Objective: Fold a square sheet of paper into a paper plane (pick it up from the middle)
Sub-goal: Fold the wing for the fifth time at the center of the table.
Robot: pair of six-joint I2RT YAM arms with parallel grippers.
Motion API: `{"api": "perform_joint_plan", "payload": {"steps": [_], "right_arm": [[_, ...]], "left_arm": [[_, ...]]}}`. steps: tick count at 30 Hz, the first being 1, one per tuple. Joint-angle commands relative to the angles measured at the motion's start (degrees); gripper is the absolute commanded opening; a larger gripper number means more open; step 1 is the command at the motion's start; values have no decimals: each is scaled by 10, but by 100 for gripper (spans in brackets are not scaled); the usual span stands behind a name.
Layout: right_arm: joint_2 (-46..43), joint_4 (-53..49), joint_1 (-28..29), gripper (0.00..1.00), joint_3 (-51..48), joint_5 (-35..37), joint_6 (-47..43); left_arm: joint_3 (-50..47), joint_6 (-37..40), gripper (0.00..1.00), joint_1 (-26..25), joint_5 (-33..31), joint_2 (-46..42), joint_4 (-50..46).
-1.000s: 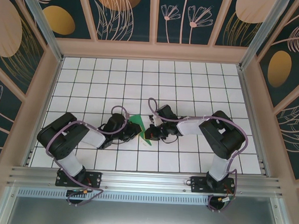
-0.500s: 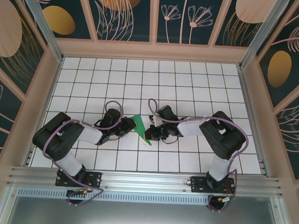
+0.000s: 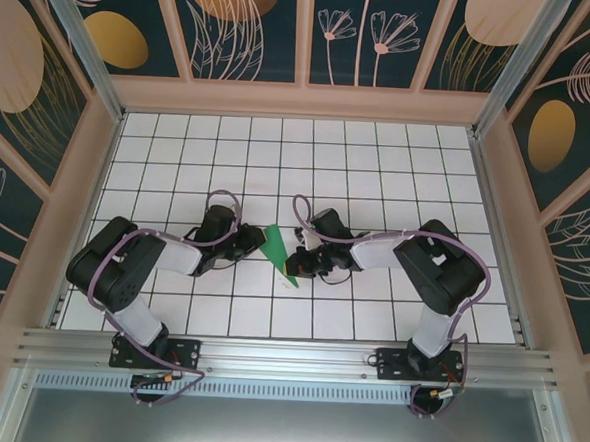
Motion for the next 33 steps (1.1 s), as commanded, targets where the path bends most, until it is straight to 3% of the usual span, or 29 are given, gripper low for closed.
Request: {"api": "perform_joint_plan", "payload": {"steps": [1, 12, 17, 22, 28, 33], "right_arm": [[20, -108, 6, 0, -39, 53, -14], [8, -111, 4, 0, -39, 56, -13], [5, -111, 4, 1, -24, 58, -10], [-9, -109, 4, 5, 8, 59, -3], [-73, -135, 4, 19, 82, 69, -16], [-124, -169, -13, 29, 94, 141, -35]], "left_arm": [[8, 40, 22, 33, -82, 13, -46], [55, 88, 22, 56, -114, 22, -105], [79, 110, 25, 58, -105, 5, -133], [86, 115, 25, 58, -57, -38, -132], [64, 92, 27, 58, 0, -102, -123], [11, 46, 30, 56, 30, -156, -92]]}}
